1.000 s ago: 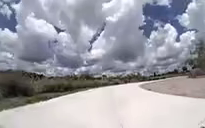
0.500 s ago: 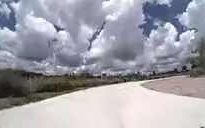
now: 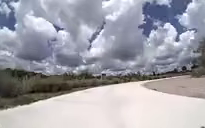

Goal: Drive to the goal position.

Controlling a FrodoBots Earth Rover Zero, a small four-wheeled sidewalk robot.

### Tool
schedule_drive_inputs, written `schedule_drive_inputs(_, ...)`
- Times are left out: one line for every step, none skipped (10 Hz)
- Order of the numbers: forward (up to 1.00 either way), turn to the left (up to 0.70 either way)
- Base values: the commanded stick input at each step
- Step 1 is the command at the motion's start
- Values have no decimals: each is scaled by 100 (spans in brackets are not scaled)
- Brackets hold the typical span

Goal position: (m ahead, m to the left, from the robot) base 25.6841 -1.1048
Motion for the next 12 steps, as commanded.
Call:
schedule_drive_inputs(70, 0)
schedule_drive_inputs(70, 0)
schedule_drive_inputs(70, 0)
schedule_drive_inputs(70, 0)
schedule_drive_inputs(70, 0)
schedule_drive_inputs(70, 0)
schedule_drive_inputs(70, 0)
schedule_drive_inputs(70, 0)
schedule_drive_inputs(70, -7)
schedule_drive_inputs(70, -35)
schedule_drive_inputs(70, -35)
schedule_drive_inputs(70, -35)
